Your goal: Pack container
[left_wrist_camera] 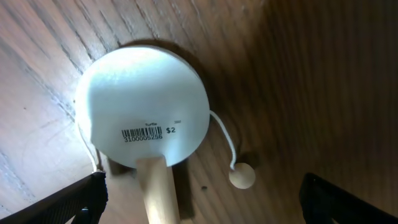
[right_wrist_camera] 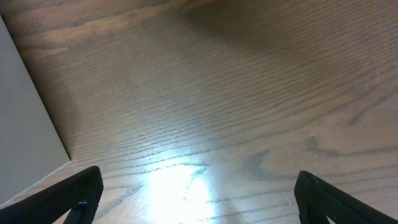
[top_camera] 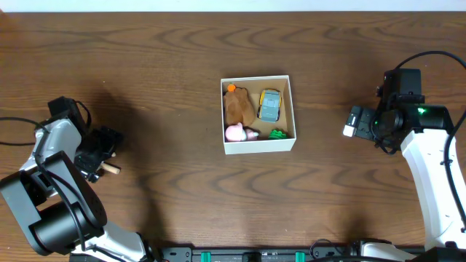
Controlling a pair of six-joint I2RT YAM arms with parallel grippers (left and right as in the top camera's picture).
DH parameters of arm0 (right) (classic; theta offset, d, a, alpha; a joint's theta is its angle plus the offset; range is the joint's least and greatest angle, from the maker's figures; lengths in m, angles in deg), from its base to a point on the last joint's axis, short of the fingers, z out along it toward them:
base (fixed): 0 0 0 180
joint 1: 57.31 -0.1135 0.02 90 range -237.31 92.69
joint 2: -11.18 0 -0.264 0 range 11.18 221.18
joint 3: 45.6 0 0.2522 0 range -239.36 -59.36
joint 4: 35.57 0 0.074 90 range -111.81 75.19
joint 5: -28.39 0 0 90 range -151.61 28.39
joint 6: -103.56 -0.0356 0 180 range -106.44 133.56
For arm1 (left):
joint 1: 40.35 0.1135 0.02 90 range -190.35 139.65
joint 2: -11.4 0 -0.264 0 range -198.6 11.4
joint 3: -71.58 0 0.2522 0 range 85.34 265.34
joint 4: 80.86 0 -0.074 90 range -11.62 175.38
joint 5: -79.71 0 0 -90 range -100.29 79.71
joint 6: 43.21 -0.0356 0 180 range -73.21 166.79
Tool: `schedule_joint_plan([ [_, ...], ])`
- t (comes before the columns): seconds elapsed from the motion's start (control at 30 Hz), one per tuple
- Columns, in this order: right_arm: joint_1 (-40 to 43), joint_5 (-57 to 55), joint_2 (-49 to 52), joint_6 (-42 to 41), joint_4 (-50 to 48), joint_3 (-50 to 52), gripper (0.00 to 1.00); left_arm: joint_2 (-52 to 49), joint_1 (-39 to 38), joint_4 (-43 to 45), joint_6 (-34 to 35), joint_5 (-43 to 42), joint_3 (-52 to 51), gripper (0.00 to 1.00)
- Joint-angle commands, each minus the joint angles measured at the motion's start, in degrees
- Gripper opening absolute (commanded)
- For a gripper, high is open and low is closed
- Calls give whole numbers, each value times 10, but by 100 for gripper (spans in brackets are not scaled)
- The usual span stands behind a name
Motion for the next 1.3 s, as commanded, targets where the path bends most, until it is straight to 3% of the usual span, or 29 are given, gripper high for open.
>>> schedule_joint_plan([
  [0.0, 3, -2, 0, 7, 2, 1, 99, -7, 2, 9, -8, 1, -22, 98],
  [0.37, 3, -2, 0, 8, 9, 1, 99, -7, 2, 21, -8, 1, -39, 98],
  [0.63, 3, -2, 0, 14, 12, 1, 99, -7, 2, 20, -8, 1, -39, 68],
  [0.97, 3, -1, 0, 14, 14, 1, 99, -7, 2, 18, -8, 1, -39, 41],
  [1.27, 3, -2, 0, 14, 16, 1, 99, -7, 2, 18, -8, 1, -39, 40],
])
